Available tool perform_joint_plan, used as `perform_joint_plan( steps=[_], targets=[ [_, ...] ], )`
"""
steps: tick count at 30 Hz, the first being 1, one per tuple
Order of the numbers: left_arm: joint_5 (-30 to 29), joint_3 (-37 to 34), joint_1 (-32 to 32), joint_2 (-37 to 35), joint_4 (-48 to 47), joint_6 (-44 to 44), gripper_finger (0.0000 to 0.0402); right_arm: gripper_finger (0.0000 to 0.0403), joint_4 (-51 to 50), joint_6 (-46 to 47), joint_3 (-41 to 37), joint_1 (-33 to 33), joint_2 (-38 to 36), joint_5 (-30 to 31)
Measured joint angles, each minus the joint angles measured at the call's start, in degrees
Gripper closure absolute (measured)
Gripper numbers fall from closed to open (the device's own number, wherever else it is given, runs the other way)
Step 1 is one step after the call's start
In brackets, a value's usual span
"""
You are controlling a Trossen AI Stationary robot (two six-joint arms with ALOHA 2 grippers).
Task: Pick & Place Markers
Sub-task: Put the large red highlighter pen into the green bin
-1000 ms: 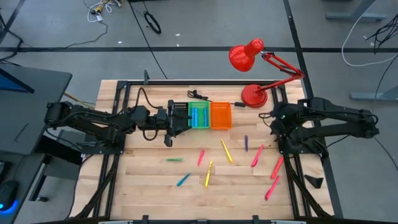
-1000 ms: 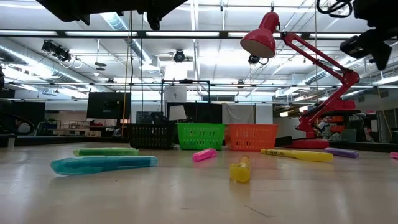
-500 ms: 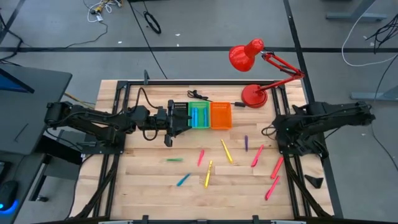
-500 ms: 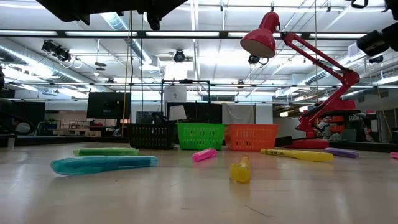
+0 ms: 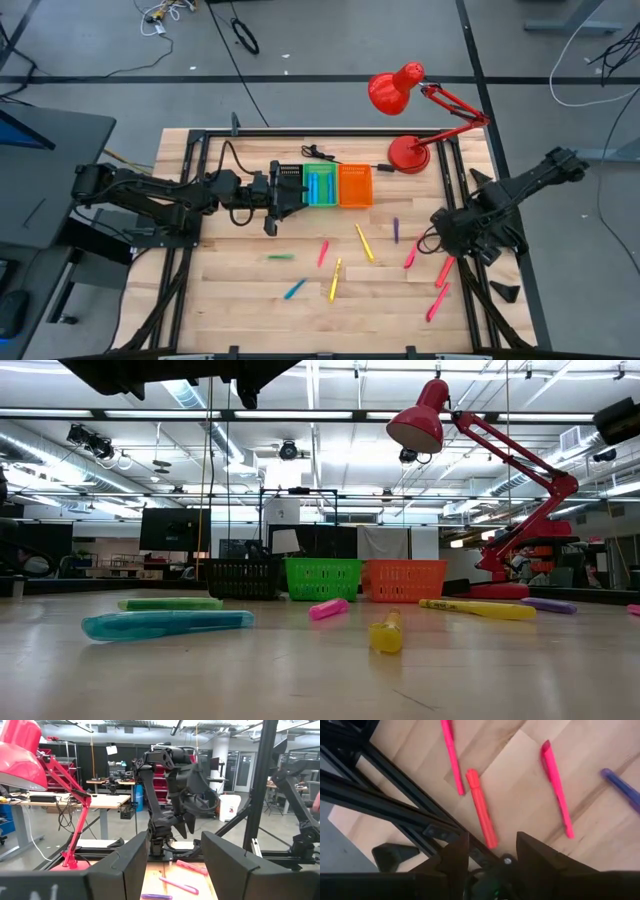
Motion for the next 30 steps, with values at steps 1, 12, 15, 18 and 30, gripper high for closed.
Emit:
perform_joint_plan(
  steps=[1,12,15,18,30],
  targets=[
    [0.36,0.0,0.0,-0.01,0.0,0.01,0.0209,0.0238,0.19,1.32,0.0,1.1,0.04,0.0],
    [0.76,0.0,0.0,0.0,0.0,0.01,0.0209,0.0238,5.59,10.83,0.0,14.29,0.15,0.76],
    [0.78,0.0,0.0,0.0,0.0,0.0,0.0209,0.0238,5.75,13.92,0.0,16.91,0.8,3.59],
    [0.78,0.0,0.0,0.01,0.0,-0.01,0.0209,0.0238,6.0,14.54,0.0,18.36,1.68,4.57],
    [0.78,0.0,0.02,0.01,0.0,0.0,0.0209,0.0232,9.77,13.99,-4.21,20.2,4.81,6.25]
  ],
)
